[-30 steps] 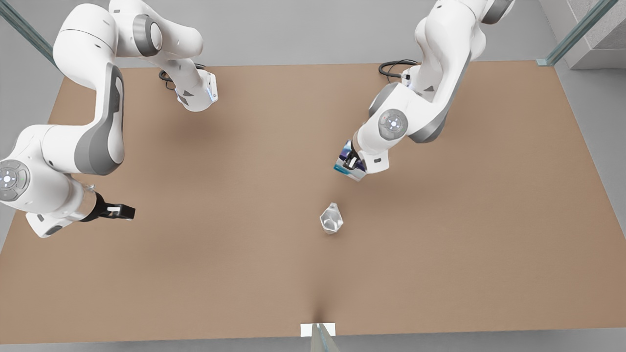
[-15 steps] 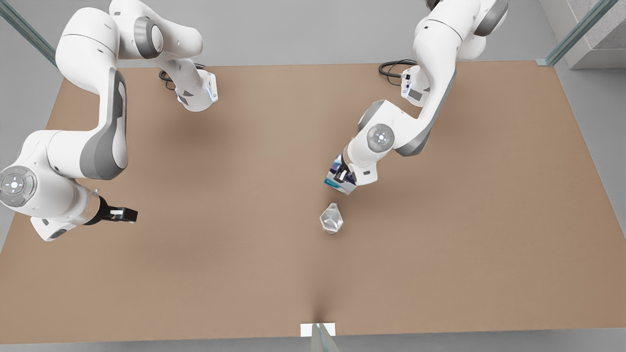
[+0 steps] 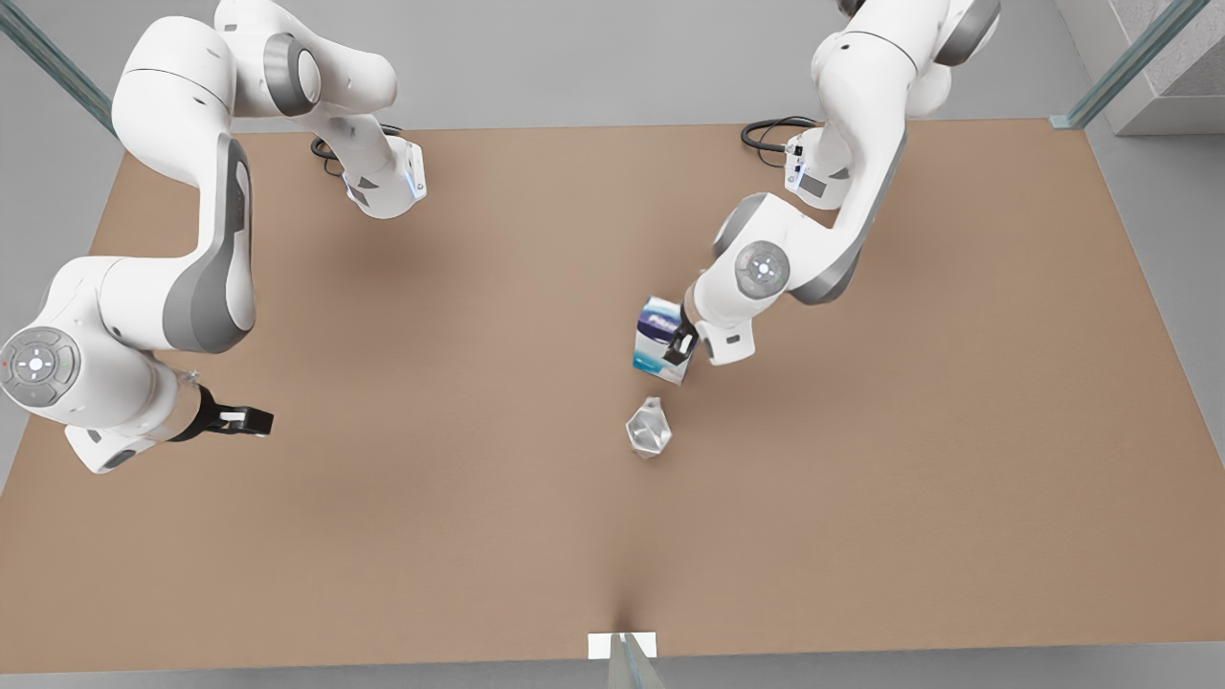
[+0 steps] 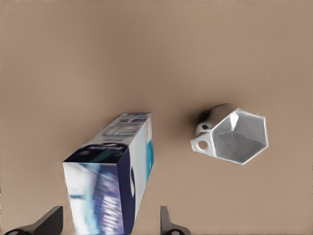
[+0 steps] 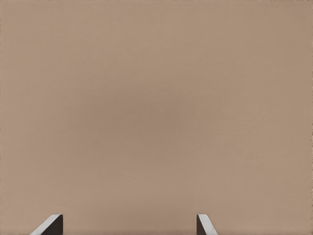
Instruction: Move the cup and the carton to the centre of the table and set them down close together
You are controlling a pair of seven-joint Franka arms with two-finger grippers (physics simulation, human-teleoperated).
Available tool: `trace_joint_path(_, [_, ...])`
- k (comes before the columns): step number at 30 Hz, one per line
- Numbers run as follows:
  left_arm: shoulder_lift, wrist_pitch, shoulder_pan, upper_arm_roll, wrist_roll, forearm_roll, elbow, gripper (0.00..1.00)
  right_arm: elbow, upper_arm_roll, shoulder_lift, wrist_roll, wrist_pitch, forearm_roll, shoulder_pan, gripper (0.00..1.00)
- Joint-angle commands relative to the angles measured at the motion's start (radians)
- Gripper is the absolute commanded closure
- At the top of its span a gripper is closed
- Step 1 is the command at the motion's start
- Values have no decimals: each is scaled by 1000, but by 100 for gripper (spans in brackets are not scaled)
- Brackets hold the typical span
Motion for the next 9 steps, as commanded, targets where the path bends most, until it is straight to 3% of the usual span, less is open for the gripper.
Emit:
trace_joint_path(1, [-29,-118,57,44,185,7,32,0,0,0,0,0,0,0,0,0])
trace_joint_path(2, [-57,-342,201,71,643,138,133,0,-1,0,0,0,0,0,0,0])
trace_joint_path(4, [-58,-422,437,75,1207,217,256,0,-1,0,0,3,2,0,3,0])
trace_joint_path(6, [-77,-416,497,75,1312,320,267,0,-1,0,0,6,2,0,4,0])
trace_joint_path(9, [-58,-422,499,75,1309,315,267,0,-1,0,0,6,2,0,4,0])
